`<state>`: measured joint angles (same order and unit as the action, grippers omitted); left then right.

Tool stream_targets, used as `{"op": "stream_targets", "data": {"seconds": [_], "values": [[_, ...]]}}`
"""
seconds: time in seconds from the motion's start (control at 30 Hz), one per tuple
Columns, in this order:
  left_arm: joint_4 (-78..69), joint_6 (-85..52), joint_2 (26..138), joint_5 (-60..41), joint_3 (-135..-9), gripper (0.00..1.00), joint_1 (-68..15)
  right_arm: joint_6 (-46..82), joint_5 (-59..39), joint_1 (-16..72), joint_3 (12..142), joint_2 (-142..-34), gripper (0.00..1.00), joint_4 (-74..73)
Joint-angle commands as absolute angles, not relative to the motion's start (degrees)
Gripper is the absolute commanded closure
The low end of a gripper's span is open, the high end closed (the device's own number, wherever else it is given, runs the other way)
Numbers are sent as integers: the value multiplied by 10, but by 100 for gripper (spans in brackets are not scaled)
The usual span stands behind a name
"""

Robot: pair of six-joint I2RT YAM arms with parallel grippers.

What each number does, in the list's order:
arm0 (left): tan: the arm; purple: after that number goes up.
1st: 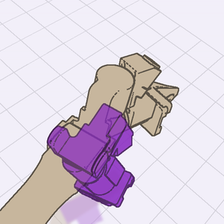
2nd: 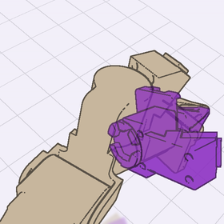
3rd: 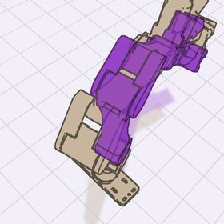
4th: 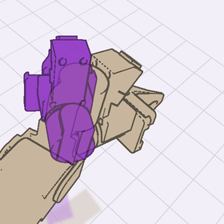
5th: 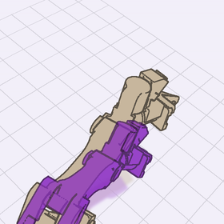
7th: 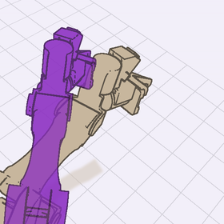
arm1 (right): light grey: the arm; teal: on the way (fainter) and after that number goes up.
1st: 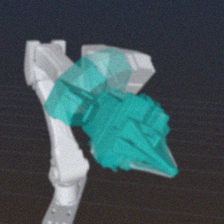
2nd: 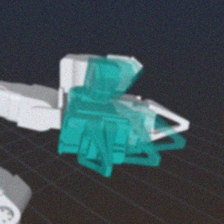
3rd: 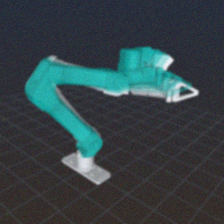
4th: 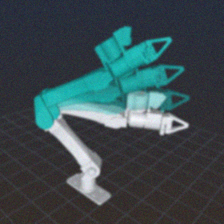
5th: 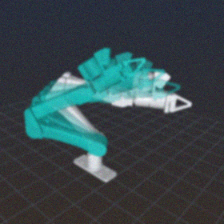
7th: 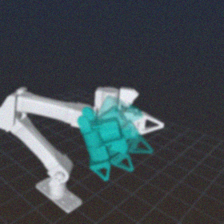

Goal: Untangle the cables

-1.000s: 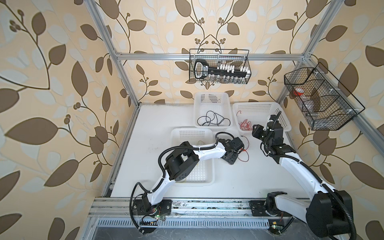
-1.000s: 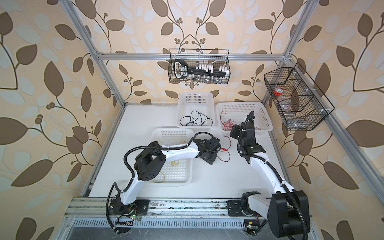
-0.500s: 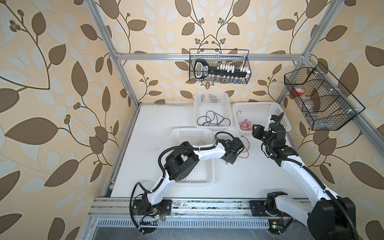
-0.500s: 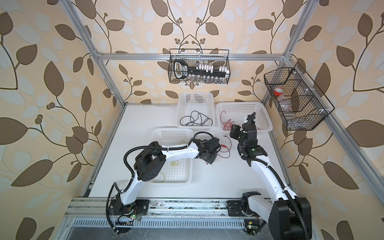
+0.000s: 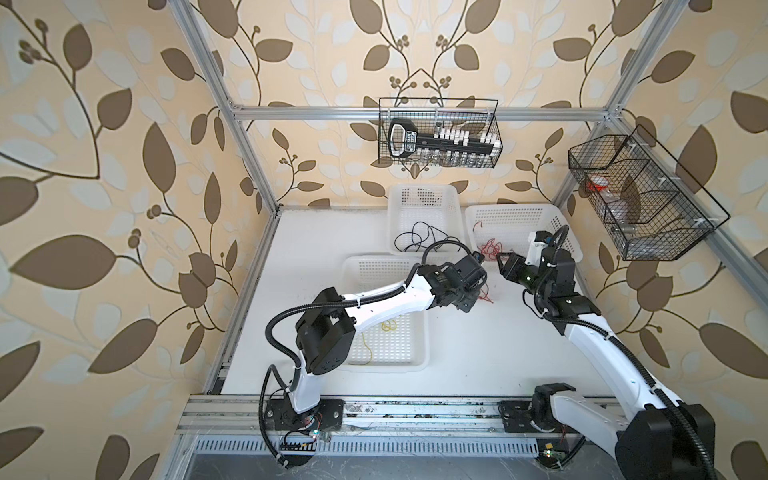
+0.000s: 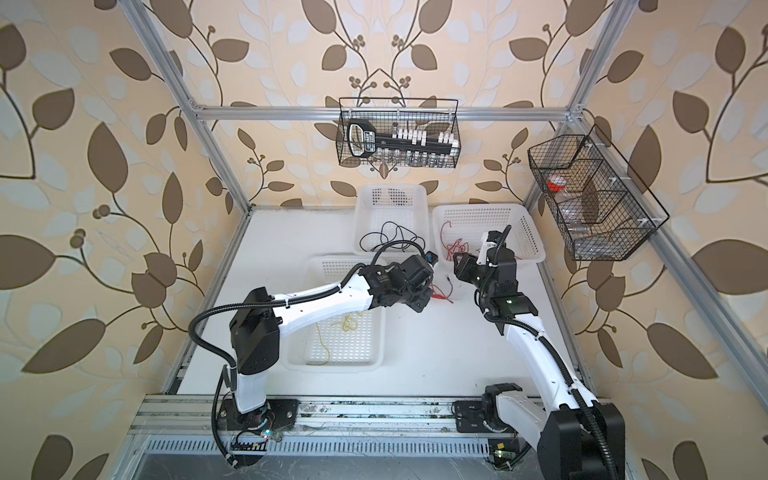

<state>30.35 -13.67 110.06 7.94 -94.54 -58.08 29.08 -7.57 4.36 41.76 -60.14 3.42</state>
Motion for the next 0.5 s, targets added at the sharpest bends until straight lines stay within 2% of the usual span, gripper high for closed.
{"op": "stream_targets", "data": {"seconds": [0.0,0.47], "values": [[319,-102,1049,106,-965,100,-581,277,-130,42,427,-580,47,26],[375,74,934,77,-940,100,-564,171,-313,109,433,-551,45,-15]]}}
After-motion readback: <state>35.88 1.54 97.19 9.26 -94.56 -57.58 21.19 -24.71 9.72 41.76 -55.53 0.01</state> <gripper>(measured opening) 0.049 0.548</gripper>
